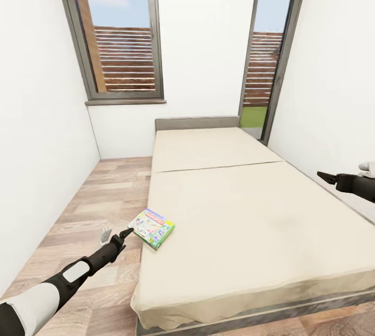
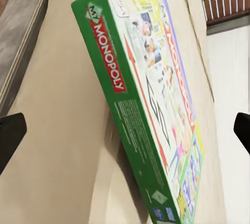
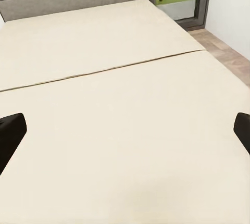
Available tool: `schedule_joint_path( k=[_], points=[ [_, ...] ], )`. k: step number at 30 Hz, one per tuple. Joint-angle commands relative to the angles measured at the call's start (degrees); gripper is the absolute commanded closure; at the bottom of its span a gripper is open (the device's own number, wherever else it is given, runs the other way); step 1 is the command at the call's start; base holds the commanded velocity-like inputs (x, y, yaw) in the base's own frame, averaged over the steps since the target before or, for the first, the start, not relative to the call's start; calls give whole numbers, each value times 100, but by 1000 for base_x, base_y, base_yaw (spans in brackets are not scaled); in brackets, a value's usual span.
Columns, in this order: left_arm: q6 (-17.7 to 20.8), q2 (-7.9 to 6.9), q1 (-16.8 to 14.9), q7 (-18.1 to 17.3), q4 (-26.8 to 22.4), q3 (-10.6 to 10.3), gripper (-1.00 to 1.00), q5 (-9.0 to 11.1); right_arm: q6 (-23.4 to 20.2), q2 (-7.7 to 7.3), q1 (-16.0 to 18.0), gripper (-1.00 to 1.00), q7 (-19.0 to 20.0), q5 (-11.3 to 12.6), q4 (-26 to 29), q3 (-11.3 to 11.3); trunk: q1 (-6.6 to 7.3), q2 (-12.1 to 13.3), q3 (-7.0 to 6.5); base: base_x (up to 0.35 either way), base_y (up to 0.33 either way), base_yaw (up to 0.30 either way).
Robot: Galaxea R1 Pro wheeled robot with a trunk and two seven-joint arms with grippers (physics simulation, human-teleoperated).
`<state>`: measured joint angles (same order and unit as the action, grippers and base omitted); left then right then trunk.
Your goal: Put all the toys in the child's room - the three board games (two on the bed and one on the table), the two jigsaw puzzles on the table, and the tennis ball on the table - inside the toy box on the table in the child's room.
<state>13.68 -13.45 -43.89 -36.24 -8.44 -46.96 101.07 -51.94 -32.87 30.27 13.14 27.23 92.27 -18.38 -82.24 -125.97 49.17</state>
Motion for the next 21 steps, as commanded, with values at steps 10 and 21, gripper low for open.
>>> schedule_joint_path(
  k=[10,21],
  points=[
    [41,-16,6,-56,0,-24,-100,155,-27,1,6,-100,51,-43,2,-8,1,-3,6,4,201,-8],
    [76,-182,30,-3,14,-25,-100,572,-27,0,6,-100,57,-43,2,-8,1,-3,6,6,53,-116]
  ],
)
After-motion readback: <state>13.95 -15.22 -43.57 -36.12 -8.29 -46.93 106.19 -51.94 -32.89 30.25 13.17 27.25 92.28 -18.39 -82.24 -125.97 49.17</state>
